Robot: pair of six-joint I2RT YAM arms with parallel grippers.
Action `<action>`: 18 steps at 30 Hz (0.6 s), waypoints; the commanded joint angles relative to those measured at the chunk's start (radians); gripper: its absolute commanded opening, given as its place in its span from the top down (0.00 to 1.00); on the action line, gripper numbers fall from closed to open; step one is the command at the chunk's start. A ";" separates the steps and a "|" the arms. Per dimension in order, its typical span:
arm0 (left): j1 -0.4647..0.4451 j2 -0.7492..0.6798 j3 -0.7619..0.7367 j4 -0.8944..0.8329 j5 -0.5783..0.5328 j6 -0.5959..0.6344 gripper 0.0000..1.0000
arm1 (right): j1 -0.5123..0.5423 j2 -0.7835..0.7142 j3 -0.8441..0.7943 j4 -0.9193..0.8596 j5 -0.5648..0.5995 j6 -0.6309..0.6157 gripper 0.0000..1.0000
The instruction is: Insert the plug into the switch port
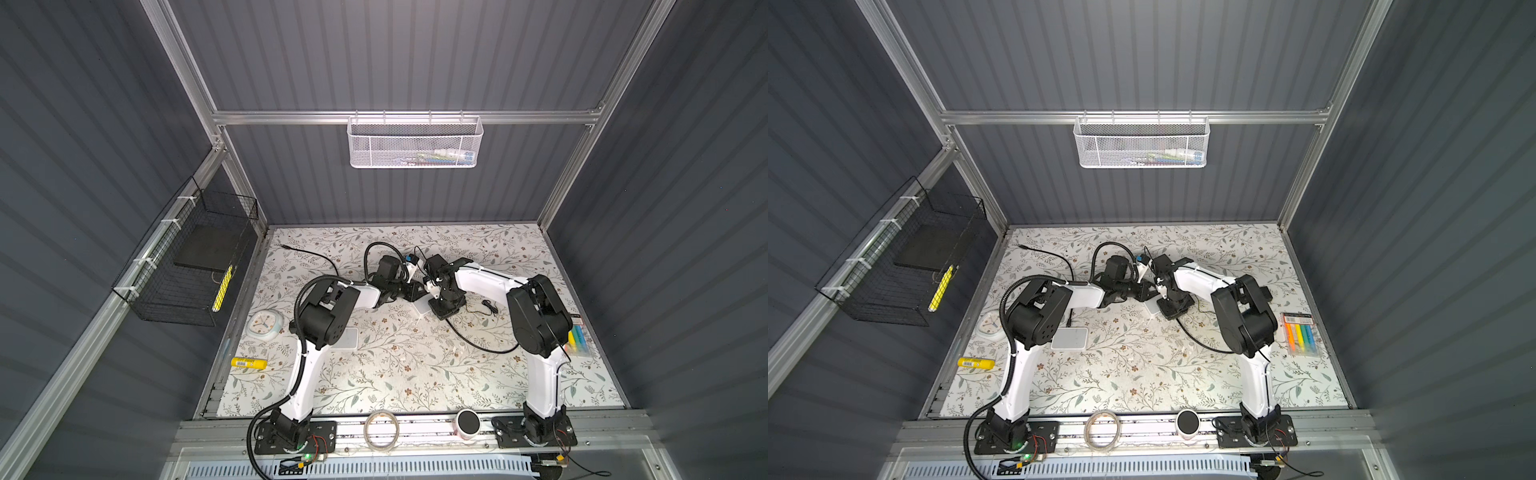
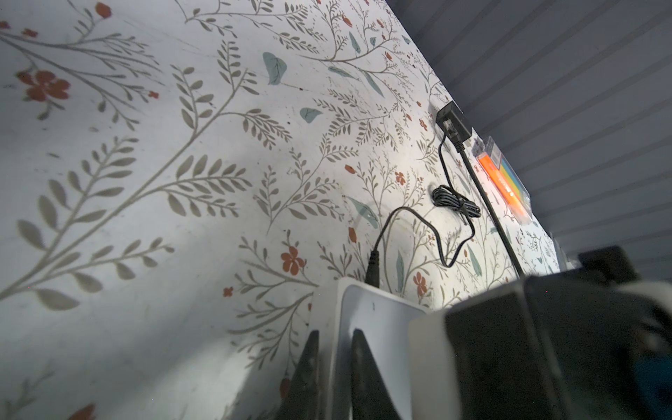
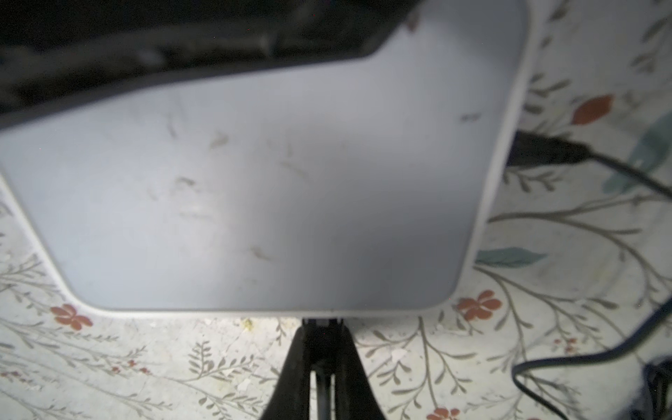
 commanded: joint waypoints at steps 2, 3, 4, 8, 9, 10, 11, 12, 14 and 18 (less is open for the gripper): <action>-0.157 0.088 -0.091 -0.298 0.380 0.018 0.84 | -0.007 -0.074 0.136 0.612 0.004 -0.005 1.00; -0.157 0.091 -0.088 -0.304 0.387 0.025 0.84 | -0.008 -0.077 0.134 0.613 0.005 -0.006 1.00; -0.155 0.093 -0.084 -0.309 0.394 0.030 0.84 | -0.009 -0.080 0.135 0.613 0.005 -0.007 1.00; -0.153 0.103 -0.086 -0.319 0.427 0.038 0.82 | -0.014 -0.089 0.144 0.613 -0.001 -0.006 1.00; -0.152 0.103 -0.088 -0.326 0.426 0.042 0.80 | -0.015 -0.088 0.149 0.614 -0.001 -0.008 1.00; -0.148 0.101 -0.091 -0.330 0.421 0.045 0.78 | -0.014 -0.086 0.155 0.609 -0.002 -0.010 1.00; -0.143 0.095 -0.093 -0.339 0.414 0.050 0.77 | -0.015 -0.085 0.160 0.603 -0.002 -0.011 1.00; -0.137 0.090 -0.091 -0.353 0.400 0.057 0.75 | -0.014 -0.083 0.162 0.602 -0.001 -0.011 1.00; -0.121 0.087 -0.077 -0.405 0.381 0.083 0.74 | -0.013 -0.084 0.155 0.602 0.000 -0.007 1.00; -0.100 0.078 -0.077 -0.434 0.370 0.102 0.79 | -0.015 -0.099 0.122 0.614 0.008 0.009 1.00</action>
